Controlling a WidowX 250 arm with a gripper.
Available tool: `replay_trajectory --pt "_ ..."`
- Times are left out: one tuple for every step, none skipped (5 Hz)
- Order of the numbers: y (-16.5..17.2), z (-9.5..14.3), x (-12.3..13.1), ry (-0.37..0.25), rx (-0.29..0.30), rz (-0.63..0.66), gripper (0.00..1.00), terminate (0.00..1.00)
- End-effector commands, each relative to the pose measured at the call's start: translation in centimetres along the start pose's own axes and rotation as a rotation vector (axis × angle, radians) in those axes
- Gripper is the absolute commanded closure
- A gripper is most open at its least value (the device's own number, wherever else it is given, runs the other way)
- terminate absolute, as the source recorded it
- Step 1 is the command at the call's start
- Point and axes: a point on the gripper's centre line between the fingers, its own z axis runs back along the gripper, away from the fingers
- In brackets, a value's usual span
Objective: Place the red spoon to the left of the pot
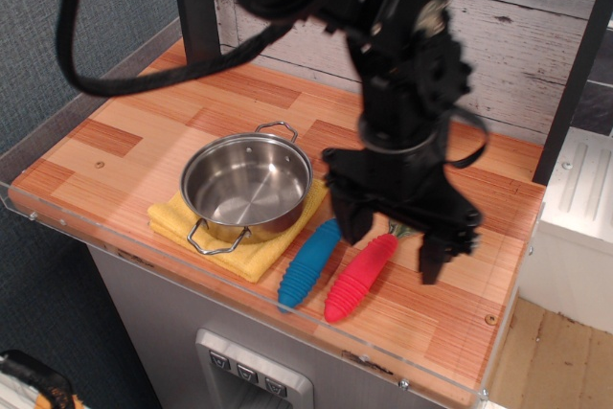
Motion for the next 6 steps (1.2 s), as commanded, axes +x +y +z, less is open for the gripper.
replay_trajectory --pt "0.3 -1.4 0.6 -0.022 -0.002 -0.023 0.0 0.0" --pt "0.1 -1.6 0.8 -0.019 0.014 -0.034 0.0 0.0" --pt "0.3 -2.0 0.9 -0.012 0.015 -0.035 0.0 0.0" --pt "0.5 -2.8 1.1 0.012 0.018 -0.035 0.0 0.0" --pt "0.7 -3.2 1.1 0.033 0.022 -0.024 0.0 0.0" --pt "0.7 -3.6 1.2 0.041 0.023 -0.024 0.0 0.0"
